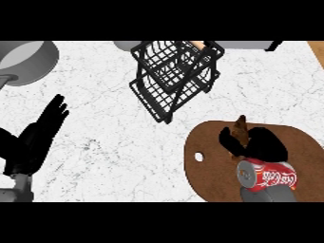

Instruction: Pick the croissant from the cutting board and place it in the tiered basket

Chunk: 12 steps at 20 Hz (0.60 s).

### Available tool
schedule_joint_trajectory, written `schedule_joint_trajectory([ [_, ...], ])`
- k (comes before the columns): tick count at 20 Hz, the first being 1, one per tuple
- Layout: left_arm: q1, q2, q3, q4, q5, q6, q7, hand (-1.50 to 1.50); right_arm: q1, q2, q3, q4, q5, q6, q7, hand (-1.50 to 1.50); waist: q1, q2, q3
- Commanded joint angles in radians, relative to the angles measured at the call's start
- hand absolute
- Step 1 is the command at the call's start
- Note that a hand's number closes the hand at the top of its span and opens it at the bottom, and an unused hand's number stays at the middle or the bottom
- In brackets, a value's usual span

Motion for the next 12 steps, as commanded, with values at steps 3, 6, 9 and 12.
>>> schedule_joint_trajectory([
  [3, -0.009, -0.001, 0.024, -0.004, 0.008, -0.012, 0.016, 0.0, -0.015, 0.003, 0.065, 0.053, 0.082, 0.079, 0.184, 1.5, -0.002, 0.01, 0.008],
  [6, 0.005, -0.001, 0.036, 0.015, 0.003, -0.027, 0.0, 0.0, 0.185, -0.05, 0.082, -0.101, 0.063, 0.119, -0.02, 1.5, -0.018, 0.008, 0.008],
  [9, 0.03, -0.018, 0.03, 0.01, -0.005, -0.002, -0.002, 0.0, 0.402, -0.139, 0.177, -0.212, 0.043, 0.096, -0.198, 1.5, -0.04, 0.003, 0.008],
  [12, -0.01, 0.01, 0.081, 0.079, 0.023, -0.065, -0.039, 0.0, 0.471, -0.214, 0.208, -0.388, 0.143, 0.055, -0.187, 1.5, -0.032, 0.007, 0.007],
])
